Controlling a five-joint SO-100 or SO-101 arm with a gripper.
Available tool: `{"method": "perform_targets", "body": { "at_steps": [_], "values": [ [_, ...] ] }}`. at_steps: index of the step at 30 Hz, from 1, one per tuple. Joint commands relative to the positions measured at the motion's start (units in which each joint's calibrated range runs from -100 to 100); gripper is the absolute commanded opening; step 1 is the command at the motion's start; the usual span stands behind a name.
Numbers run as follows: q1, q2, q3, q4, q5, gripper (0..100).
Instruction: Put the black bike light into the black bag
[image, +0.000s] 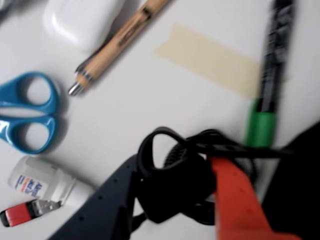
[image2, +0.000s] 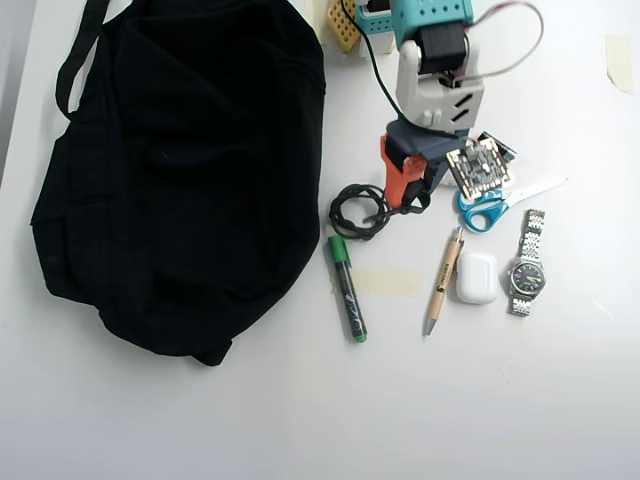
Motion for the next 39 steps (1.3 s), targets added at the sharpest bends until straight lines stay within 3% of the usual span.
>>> {"method": "perform_targets", "body": {
  "at_steps": [1, 11, 22, 35, 39],
  "values": [
    [1.5, -6.86, -3.04, 1.61, 1.38, 2],
    [5.09, -16.32, -3.04, 10.23, 1.96, 2],
    [17.81, -18.81, -1.97, 13.93, 4.69, 2],
    [33.07, -18.4, 13.94, -5.19, 5.84, 2],
    [39.95, -15.33, 14.74, -6.4, 6.0, 2]
  ]
}}
